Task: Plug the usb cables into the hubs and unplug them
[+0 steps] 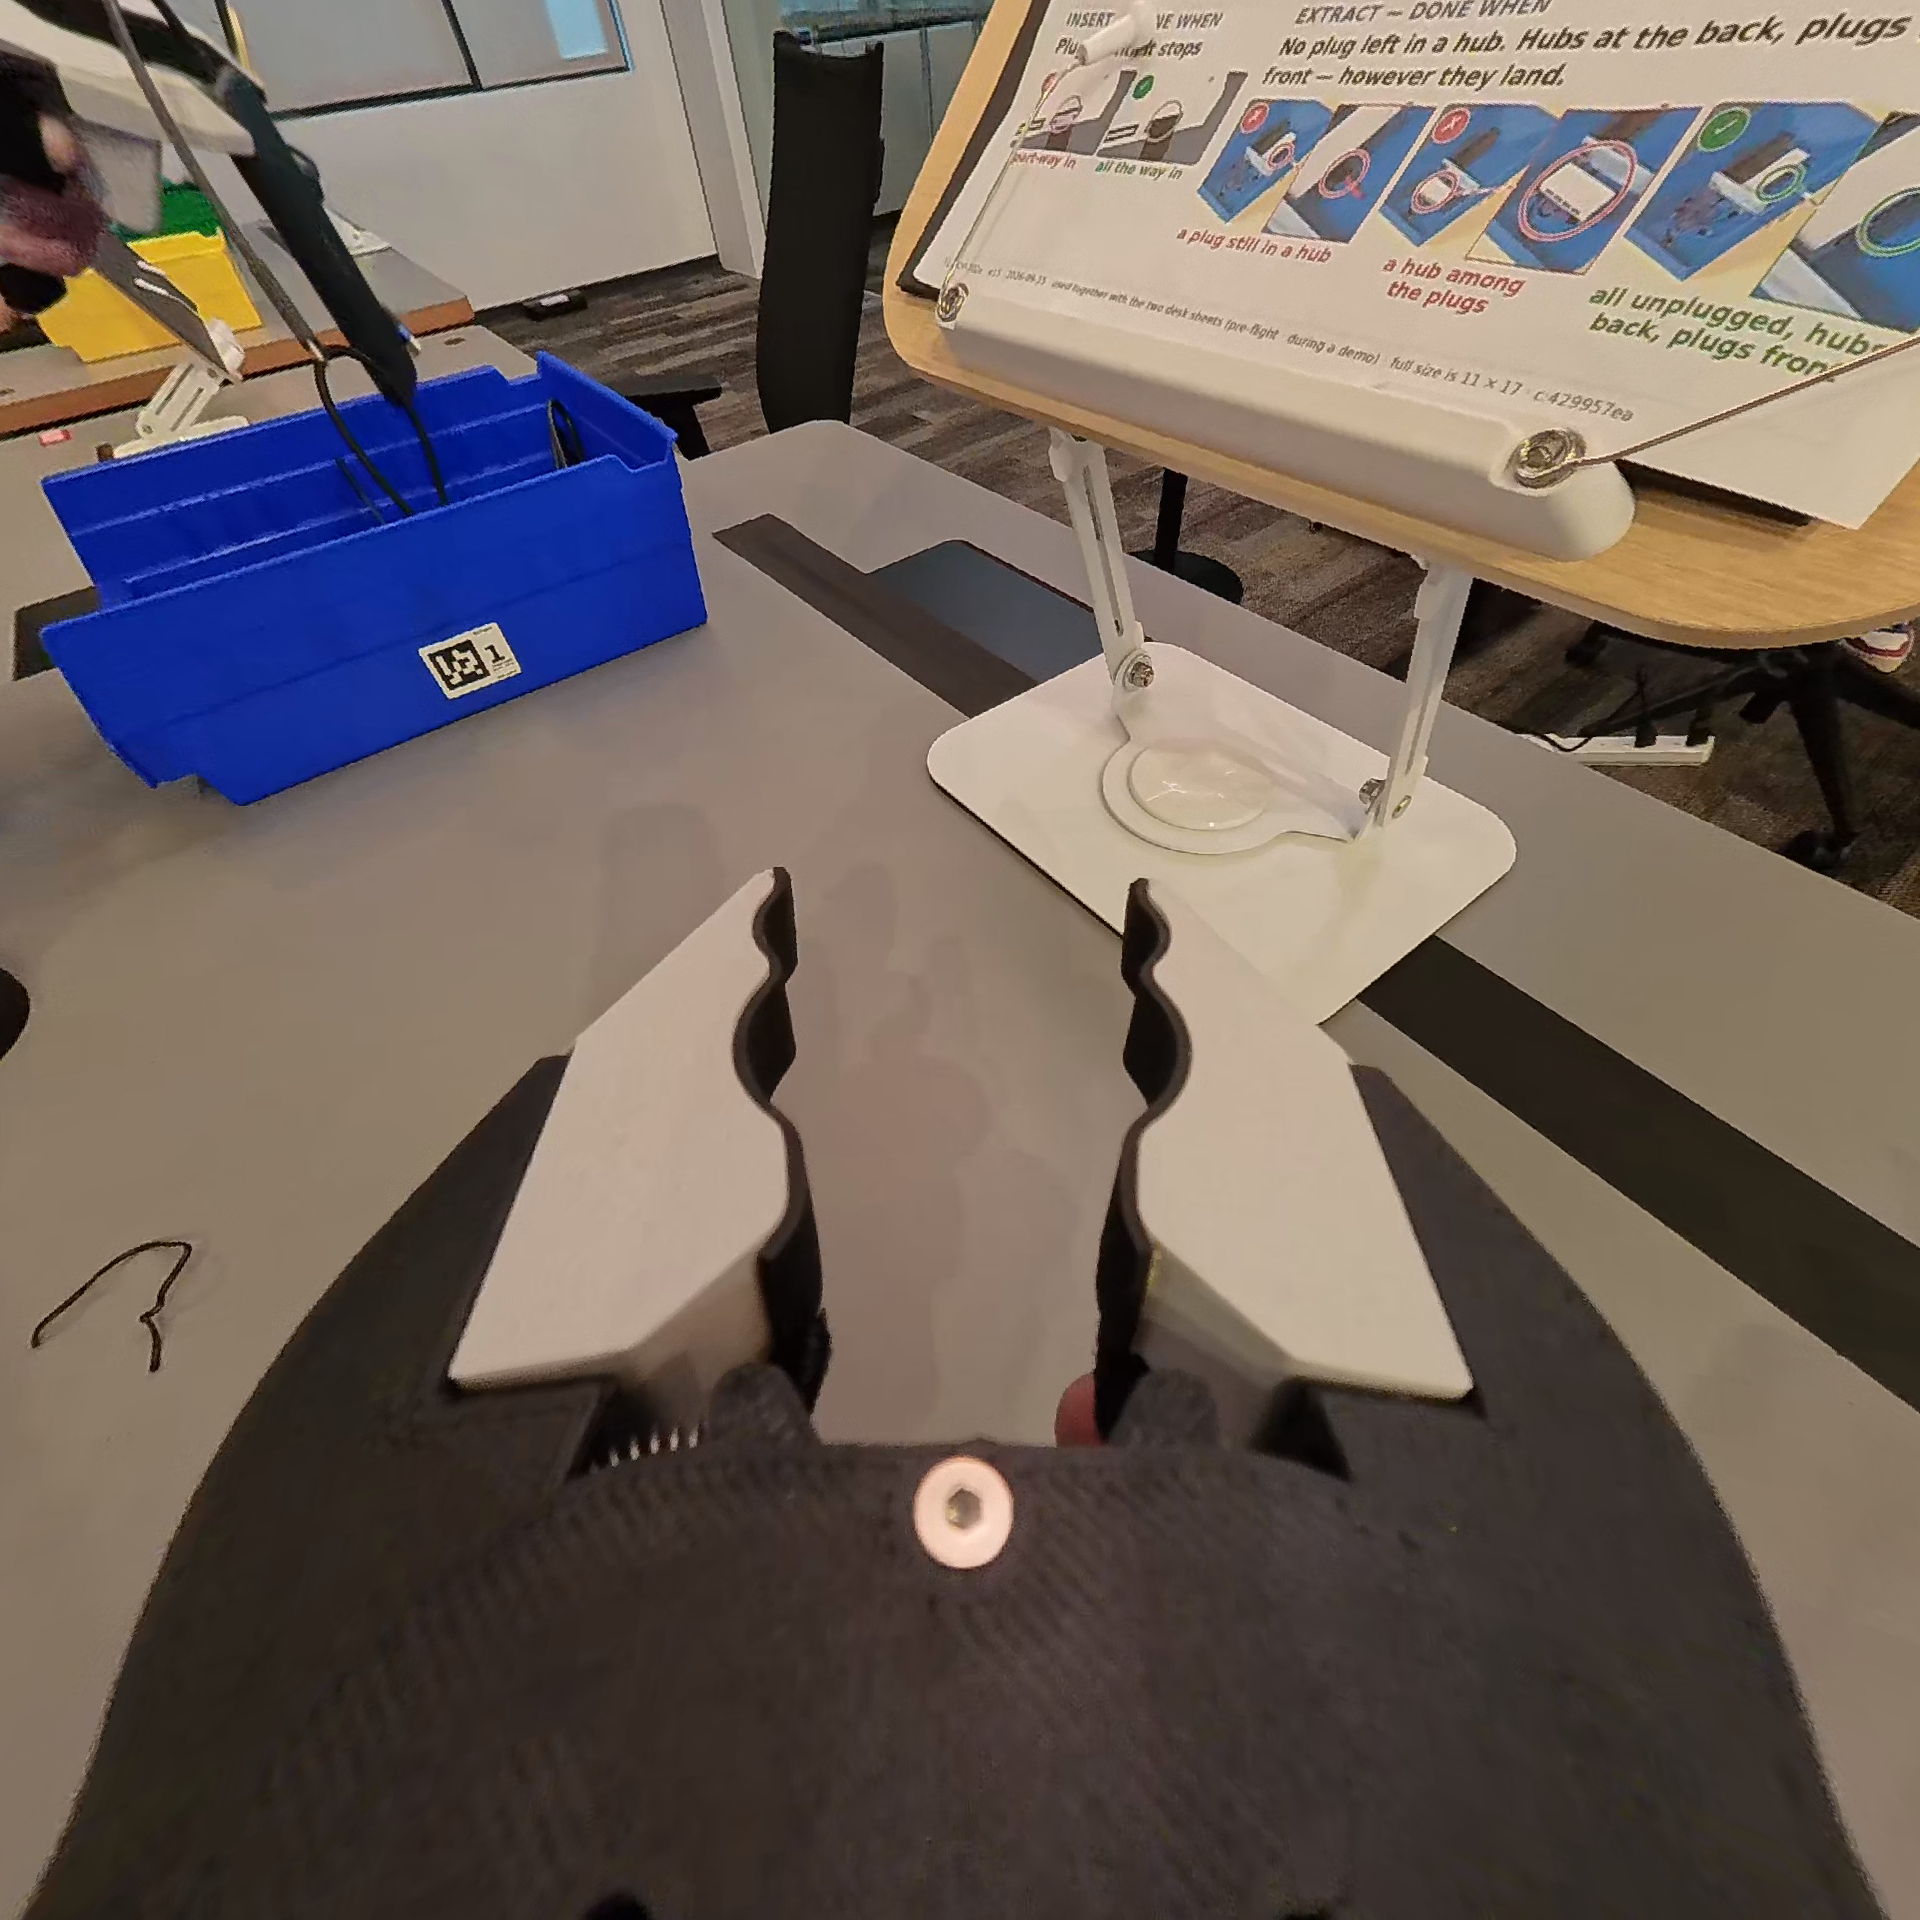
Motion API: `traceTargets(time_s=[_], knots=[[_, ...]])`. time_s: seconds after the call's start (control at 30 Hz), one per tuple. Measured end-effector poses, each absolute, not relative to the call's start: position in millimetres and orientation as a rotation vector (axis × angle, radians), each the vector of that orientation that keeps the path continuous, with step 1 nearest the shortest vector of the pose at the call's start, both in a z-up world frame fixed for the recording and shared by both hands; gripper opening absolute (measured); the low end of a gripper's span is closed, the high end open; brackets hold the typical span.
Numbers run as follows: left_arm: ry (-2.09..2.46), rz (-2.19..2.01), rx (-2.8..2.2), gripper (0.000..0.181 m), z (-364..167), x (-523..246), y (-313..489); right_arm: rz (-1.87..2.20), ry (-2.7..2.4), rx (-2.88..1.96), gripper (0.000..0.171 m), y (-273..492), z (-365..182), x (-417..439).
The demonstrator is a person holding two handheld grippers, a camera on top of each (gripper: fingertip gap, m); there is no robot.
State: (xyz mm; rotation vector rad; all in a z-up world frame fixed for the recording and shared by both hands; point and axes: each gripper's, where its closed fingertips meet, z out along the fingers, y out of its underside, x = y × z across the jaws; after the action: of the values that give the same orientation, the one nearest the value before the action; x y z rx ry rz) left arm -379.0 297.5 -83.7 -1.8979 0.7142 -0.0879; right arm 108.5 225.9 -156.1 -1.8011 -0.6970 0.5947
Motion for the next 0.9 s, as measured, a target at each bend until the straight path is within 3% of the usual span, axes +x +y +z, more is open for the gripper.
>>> traceTargets(time_s=[0.53,0.9], knots=[[0.543,-0.168,-2.066,0.043,-150.4,-397.8,283.6,0.596,-0.706,-1.806,0.061,224.5,-158.0,106.9],[0.521,-0.096,-1.885,0.043,-78.3,-397.9,288.1,0.598,-0.710,-1.802,0.062,223.4,-156.9,106.3]])
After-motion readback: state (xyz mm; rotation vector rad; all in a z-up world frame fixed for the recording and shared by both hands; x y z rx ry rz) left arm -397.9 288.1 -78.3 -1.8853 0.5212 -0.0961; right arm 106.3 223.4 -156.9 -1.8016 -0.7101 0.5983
